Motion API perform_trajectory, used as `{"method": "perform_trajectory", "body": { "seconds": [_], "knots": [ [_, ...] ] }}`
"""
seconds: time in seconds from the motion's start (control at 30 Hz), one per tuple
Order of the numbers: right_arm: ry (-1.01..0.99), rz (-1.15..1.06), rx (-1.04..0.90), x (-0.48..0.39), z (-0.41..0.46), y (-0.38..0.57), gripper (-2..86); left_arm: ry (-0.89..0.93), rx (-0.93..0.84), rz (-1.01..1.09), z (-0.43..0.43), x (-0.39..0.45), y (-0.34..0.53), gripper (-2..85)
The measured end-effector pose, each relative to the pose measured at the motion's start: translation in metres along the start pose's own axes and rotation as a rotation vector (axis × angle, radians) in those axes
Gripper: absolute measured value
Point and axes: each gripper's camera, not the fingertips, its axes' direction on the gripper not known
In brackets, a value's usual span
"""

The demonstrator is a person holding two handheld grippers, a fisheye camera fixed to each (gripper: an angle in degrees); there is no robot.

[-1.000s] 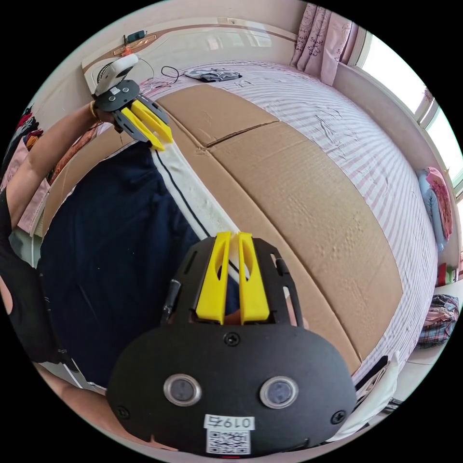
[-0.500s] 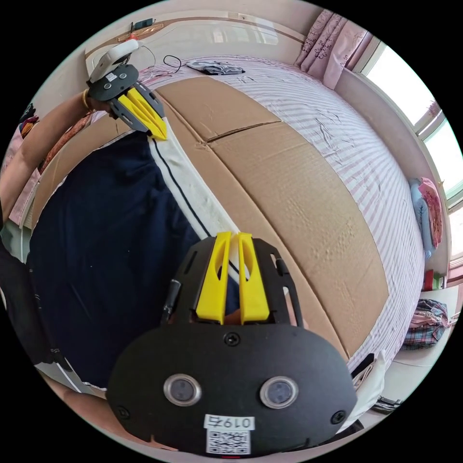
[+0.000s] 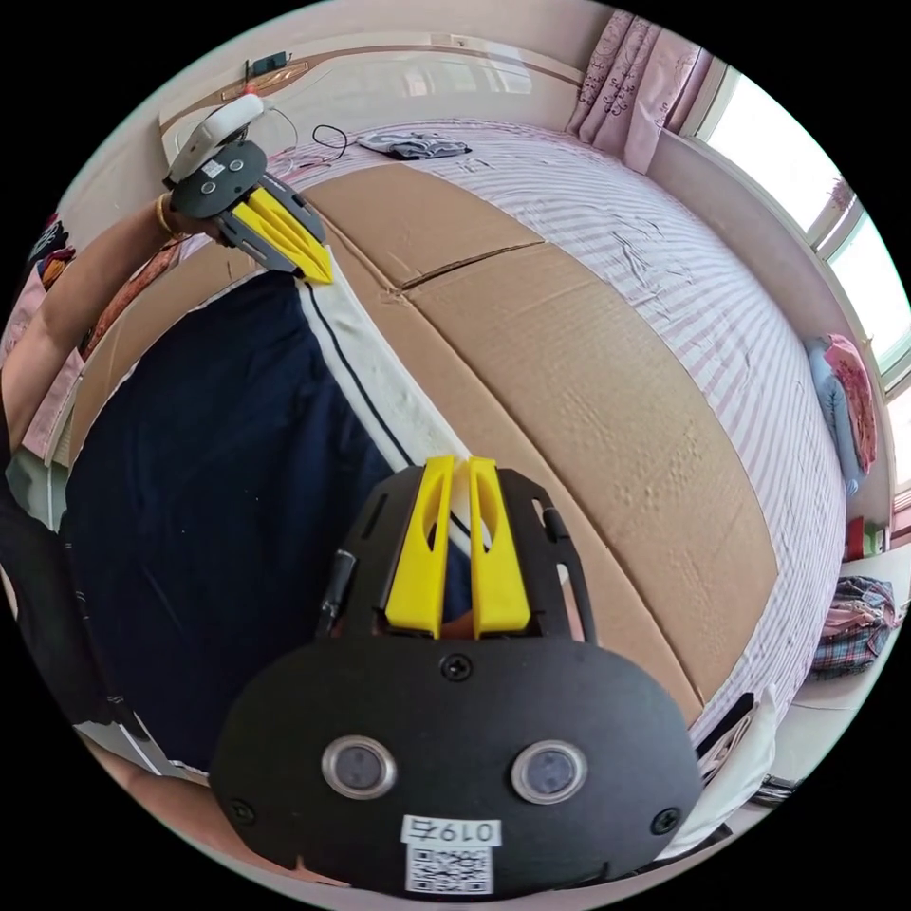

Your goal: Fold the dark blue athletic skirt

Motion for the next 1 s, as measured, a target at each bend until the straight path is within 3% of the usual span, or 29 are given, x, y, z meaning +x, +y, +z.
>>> {"method": "perform_trajectory", "body": {
  "seconds": [0.2, 0.37, 0.43, 0.5, 0.6, 0.67, 0.73, 0.87, 1.0],
  "knots": [
    [-0.016, 0.08, 0.047, 0.007, -0.026, 0.033, -0.2, -0.006, 0.054, -0.05, -0.013, 0.01, 0.027, 1.4],
    [-0.028, 0.099, 0.226, -0.018, -0.101, 0.086, -0.8, -0.116, 0.21, -0.213, -0.063, 0.011, 0.067, 1.1],
    [-0.026, 0.089, 0.206, -0.043, -0.122, 0.106, -0.8, -0.086, 0.257, -0.214, -0.082, 0.027, 0.083, 1.1],
    [0.013, 0.046, 0.178, -0.08, -0.137, 0.132, -0.8, -0.069, 0.28, -0.157, -0.096, 0.056, 0.099, 1.1],
    [0.16, 0.032, 0.143, -0.14, -0.159, 0.196, -0.9, -0.198, 0.2, -0.17, -0.104, 0.113, 0.132, 1.6],
    [0.325, 0.16, 0.195, -0.162, -0.178, 0.258, -0.9, -0.292, 0.202, -0.27, -0.111, 0.146, 0.173, 2.7],
    [0.408, 0.283, 0.214, -0.154, -0.189, 0.299, -0.9, -0.267, 0.253, -0.391, -0.118, 0.155, 0.207, 4.1],
    [0.049, 0.563, 0.263, -0.075, -0.203, 0.363, -0.6, 0.005, 0.302, -0.688, -0.113, 0.128, 0.264, 7.1],
    [-0.024, 0.656, 0.28, -0.042, -0.197, 0.372, 1.2, 0.085, 0.269, -0.772, -0.099, 0.113, 0.273, 6.8]
  ]
}}
